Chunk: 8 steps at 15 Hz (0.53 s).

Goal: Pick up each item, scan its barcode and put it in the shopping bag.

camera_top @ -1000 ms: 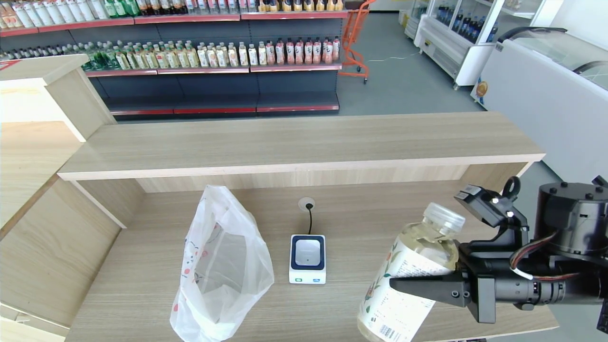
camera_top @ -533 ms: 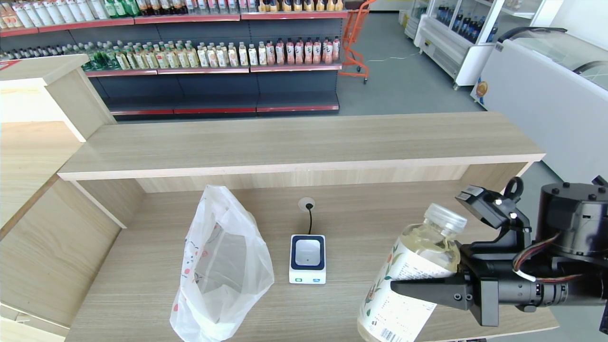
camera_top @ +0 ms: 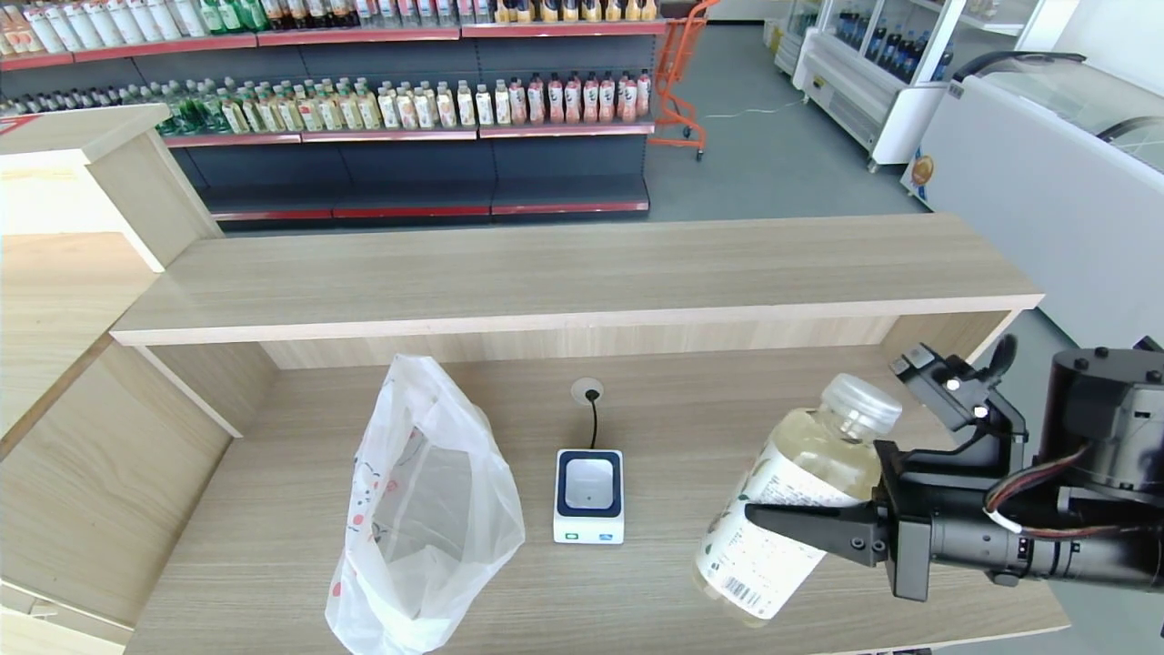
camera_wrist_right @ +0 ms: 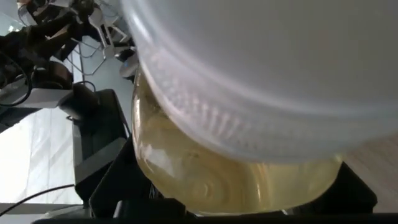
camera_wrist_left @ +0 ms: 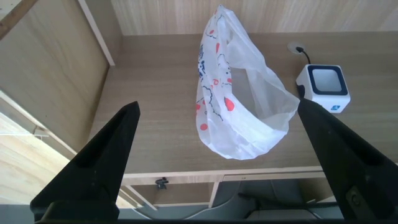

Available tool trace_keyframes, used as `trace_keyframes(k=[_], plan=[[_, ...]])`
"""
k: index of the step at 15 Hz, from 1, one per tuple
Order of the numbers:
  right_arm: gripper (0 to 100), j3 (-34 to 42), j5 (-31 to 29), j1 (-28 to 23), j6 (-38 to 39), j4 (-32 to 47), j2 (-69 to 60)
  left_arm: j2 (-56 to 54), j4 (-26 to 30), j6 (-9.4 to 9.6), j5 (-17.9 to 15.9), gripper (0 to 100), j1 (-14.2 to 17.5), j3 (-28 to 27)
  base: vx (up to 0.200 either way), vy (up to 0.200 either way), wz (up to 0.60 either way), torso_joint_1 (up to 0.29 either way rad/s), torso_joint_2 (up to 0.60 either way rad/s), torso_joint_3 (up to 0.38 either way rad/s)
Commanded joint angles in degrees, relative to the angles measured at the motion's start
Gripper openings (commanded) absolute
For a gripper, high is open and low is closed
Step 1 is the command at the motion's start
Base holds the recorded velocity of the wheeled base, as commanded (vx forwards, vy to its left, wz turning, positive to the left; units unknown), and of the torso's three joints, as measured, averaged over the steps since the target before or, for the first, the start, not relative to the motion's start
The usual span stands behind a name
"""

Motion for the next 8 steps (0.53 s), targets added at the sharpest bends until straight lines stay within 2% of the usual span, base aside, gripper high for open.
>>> trace_keyframes(k=[1, 2, 3, 6, 8], plan=[[0, 0.92, -2.67, -0.19, -1.26, -0.33, -0.85, -0.02, -0.01, -0.02, 0.01, 100, 0.00, 0.01, 0.000, 0.000, 0.00, 0.000, 0.00, 0.000], [0, 1.63, -8.38, -3.26, -4.42, -0.24, -1.37, -0.02, -0.01, -0.02, 0.01, 100, 0.00, 0.01, 0.000, 0.000, 0.00, 0.000, 0.00, 0.000], [0, 1.63, -11.37, -5.28, -8.90, -0.33, -1.11, -0.02, -0.01, -0.02, 0.01, 100, 0.00, 0.01, 0.000, 0.000, 0.00, 0.000, 0.00, 0.000], [0, 4.09, -11.99, -11.96, -26.92, -1.91, -0.14, -0.02, -0.01, -0.02, 0.01, 100, 0.00, 0.01, 0.000, 0.000, 0.00, 0.000, 0.00, 0.000], [0, 7.78, -11.90, -15.30, -34.66, -7.10, 0.74, -0.02, -0.01, -0.02, 0.01, 100, 0.00, 0.01, 0.000, 0.000, 0.00, 0.000, 0.00, 0.000]])
